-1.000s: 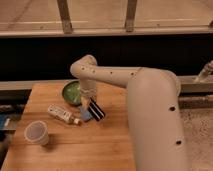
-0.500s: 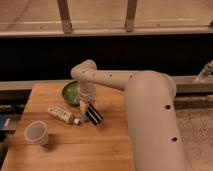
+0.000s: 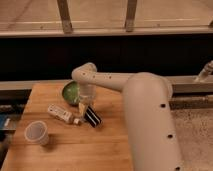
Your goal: Place the eraser on the white sponge
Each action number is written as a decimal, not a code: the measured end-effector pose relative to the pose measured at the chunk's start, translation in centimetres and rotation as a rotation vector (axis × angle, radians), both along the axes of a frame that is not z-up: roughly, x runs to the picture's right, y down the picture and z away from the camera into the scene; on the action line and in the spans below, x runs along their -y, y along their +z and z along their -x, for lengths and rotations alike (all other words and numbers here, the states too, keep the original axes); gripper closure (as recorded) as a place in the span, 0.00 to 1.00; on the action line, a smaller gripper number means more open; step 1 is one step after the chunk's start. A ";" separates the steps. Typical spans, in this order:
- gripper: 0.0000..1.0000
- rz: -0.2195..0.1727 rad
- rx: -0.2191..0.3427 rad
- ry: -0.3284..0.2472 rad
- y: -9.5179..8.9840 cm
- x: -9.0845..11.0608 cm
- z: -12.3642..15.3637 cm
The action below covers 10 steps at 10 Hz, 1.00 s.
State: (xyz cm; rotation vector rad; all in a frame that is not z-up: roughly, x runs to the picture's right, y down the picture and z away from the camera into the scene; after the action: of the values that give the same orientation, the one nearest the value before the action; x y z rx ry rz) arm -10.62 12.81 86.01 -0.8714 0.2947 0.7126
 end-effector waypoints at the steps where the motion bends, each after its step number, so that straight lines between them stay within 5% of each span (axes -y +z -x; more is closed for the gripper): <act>1: 0.93 0.003 0.001 -0.001 0.5 0.0 0.0; 4: 0.90 0.008 0.003 -0.007 1.4 -0.1 0.2; 10: 0.32 0.021 0.011 -0.002 1.6 -0.2 0.3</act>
State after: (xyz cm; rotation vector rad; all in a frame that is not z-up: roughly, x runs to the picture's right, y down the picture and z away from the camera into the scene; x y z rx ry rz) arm -10.92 12.99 87.60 -0.8947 0.2934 0.7032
